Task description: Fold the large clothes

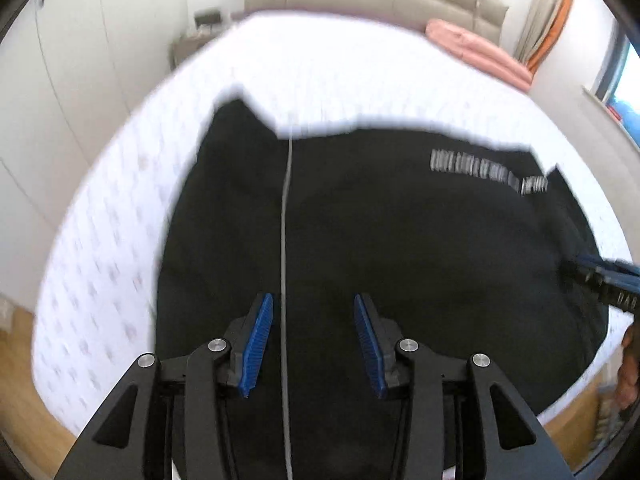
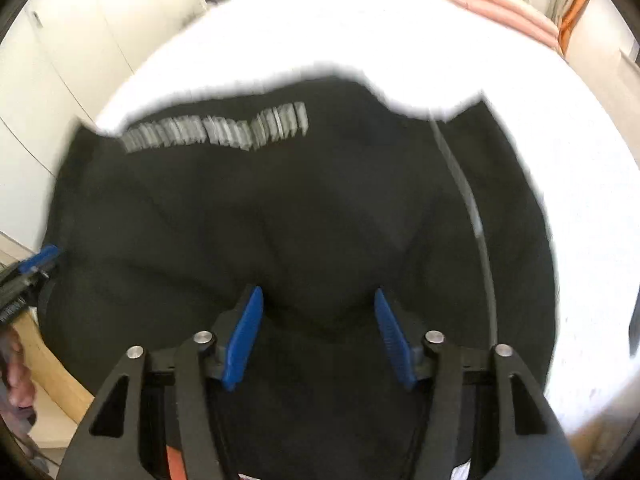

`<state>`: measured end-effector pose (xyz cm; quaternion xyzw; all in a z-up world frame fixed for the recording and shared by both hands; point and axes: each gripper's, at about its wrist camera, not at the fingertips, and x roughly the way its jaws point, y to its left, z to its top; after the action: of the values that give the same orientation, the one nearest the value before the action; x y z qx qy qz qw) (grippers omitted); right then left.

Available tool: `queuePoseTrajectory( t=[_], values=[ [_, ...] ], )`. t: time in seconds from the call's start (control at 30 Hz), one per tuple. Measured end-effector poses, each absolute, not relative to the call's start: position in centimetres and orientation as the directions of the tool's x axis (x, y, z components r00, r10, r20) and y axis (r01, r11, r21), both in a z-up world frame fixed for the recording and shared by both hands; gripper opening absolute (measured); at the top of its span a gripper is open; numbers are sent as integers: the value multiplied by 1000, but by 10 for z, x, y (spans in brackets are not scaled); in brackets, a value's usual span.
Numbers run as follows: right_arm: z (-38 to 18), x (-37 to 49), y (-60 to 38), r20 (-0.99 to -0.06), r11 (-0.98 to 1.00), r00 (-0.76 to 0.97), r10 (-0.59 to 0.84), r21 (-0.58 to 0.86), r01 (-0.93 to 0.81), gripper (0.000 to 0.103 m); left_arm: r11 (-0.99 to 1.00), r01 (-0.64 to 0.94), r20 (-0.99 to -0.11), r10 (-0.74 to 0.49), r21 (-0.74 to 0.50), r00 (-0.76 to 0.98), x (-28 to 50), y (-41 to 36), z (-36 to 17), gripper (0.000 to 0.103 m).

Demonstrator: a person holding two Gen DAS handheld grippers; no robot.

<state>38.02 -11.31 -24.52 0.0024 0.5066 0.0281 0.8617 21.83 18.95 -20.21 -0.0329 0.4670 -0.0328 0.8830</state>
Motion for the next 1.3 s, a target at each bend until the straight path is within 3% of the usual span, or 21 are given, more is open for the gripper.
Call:
queuePoseTrajectory(
  t=[0.03, 0.07, 0.17, 0.27, 0.37, 0.5, 0.63, 0.87, 1.0, 1.3],
  values=[
    [-240, 392, -111, -861, 999, 507, 21, 6, -31, 62, 996, 7, -818, -74, -85, 570, 230, 193, -197, 57],
    [-241, 407, -110, -864, 999, 503, 30, 19, -26, 62, 996, -25, -830, -60, -89, 554, 243, 198, -199, 59],
    [-282, 452, -111, -919, 995, 383, 92, 97, -6, 62, 992, -99, -872, -24, -83, 490, 278, 214, -226, 59],
    [-312, 468, -119, -925, 982, 344, 164, 185, 30, 67, 977, -140, -897, -83, -158, 434, 296, 230, -255, 62],
    [-311, 470, -119, -918, 982, 358, 170, 187, 14, 68, 969, -149, -893, -117, -199, 434, 296, 242, -259, 64],
    [-295, 449, -133, -898, 971, 393, 200, 235, 44, 67, 987, -93, -883, -75, -133, 464, 283, 230, -239, 62],
    [-246, 402, -156, -856, 946, 468, 220, 303, 110, 69, 980, -43, -846, -144, -193, 514, 234, 226, -191, 63],
    [-133, 304, -147, -814, 974, 577, 62, 176, 145, 83, 993, 4, -743, -88, -114, 663, 147, 201, -82, 63],
    [-77, 240, -121, -755, 988, 655, -33, 75, 136, 93, 998, 37, -645, -59, -48, 762, 95, 174, -22, 74],
    [5, 145, -93, -659, 991, 746, -92, 10, 132, 94, 998, 54, -509, -28, 36, 861, -4, 135, 78, 76]
  ],
)
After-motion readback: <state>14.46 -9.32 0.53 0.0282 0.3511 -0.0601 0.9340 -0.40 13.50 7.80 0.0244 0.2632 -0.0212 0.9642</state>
